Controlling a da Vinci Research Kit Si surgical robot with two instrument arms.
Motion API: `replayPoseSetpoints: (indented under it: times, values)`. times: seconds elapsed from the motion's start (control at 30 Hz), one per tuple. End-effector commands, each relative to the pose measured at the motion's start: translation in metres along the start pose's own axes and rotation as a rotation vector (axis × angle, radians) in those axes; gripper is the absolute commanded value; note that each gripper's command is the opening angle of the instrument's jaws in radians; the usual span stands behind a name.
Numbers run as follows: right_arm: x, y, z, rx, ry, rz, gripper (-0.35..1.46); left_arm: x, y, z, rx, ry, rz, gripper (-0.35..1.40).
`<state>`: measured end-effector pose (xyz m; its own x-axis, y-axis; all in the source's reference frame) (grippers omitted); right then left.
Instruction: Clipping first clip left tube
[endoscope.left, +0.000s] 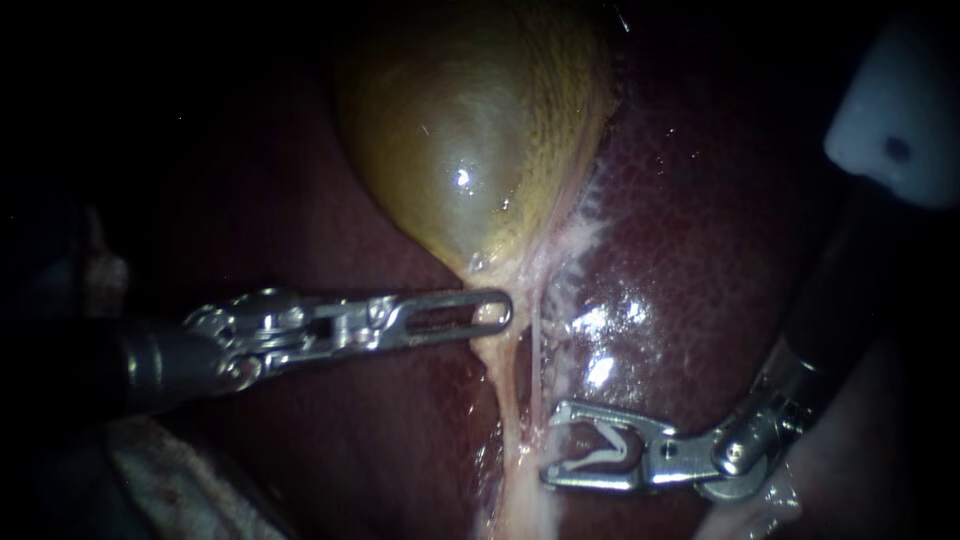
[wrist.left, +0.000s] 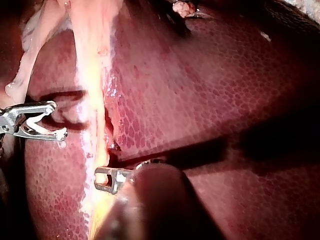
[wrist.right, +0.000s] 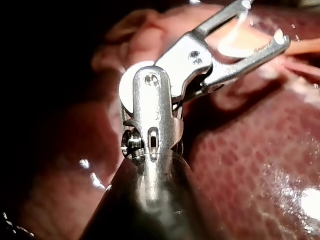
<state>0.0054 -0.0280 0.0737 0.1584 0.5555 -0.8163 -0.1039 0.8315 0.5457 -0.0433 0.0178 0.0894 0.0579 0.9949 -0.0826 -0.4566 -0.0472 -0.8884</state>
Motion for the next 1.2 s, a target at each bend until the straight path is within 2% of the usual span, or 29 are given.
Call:
replayPoseSetpoints:
  times: [0.03, 0.2, 0.43, 1.2]
  values:
    - [-0.0003, 0.0000, 0.0001, 0.000, 0.000, -0.001, 0.48, 0.0000, 0.0003, -0.0001, 0.000, -0.001, -0.003, -0.35]
    - [-0.0012, 0.0003, 0.0007, -0.003, 0.003, -0.004, 0.48, 0.0002, 0.0014, -0.0006, -0.002, -0.006, -0.008, -0.35]
    - [-0.0025, 0.0004, 0.0021, -0.010, 0.009, -0.007, 0.49, 0.0001, 0.0020, -0.0007, -0.002, -0.006, -0.005, -0.35]
    - [-0.0045, 0.0023, 0.0044, -0.028, 0.012, -0.016, 0.49, -0.0001, 0.0035, -0.0003, -0.008, -0.013, -0.005, -0.35]
